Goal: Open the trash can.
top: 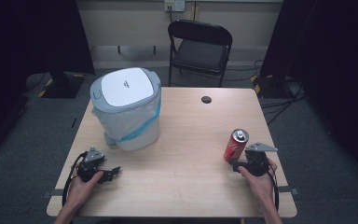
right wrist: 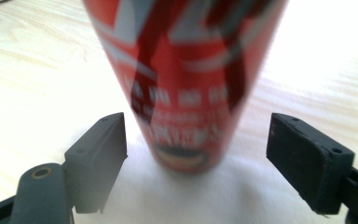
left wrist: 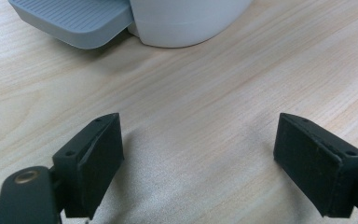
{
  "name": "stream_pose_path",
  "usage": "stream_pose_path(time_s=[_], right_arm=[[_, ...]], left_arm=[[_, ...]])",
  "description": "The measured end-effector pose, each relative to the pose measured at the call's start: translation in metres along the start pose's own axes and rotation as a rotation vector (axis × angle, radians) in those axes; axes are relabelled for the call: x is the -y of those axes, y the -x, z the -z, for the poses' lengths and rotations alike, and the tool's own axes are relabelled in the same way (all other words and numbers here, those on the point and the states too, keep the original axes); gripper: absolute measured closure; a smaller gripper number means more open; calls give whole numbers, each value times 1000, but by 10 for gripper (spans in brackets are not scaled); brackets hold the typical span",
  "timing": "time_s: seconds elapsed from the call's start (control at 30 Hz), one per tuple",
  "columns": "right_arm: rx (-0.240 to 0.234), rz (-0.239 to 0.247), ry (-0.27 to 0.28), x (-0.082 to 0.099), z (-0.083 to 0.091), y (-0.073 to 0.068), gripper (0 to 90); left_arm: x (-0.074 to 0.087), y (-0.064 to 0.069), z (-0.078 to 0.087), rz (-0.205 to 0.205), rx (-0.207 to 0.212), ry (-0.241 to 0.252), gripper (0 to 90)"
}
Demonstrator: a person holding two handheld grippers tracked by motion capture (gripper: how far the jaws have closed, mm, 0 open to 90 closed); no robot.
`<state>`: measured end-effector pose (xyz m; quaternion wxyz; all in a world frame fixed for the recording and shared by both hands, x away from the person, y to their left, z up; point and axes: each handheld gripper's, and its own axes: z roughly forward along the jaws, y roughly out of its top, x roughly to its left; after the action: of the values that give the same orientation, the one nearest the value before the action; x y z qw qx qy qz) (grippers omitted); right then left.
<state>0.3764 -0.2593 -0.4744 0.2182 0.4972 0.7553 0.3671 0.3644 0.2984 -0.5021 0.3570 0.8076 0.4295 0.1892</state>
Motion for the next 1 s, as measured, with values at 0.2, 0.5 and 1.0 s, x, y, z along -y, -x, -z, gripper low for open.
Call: stream_pose_path(time_s=[0.2, 0.5, 1.0], right_arm=[[3, 10, -57, 19, 14, -13, 212], [-80, 46, -78, 16, 22, -40, 302], [-229, 182, 1, -47, -35, -109, 260]], left_arm=[[0, 1, 0, 6, -3, -1, 150], [-4, -1, 0, -3, 7, -31, 153], [-20, -12, 3, 9, 38, 75, 215]])
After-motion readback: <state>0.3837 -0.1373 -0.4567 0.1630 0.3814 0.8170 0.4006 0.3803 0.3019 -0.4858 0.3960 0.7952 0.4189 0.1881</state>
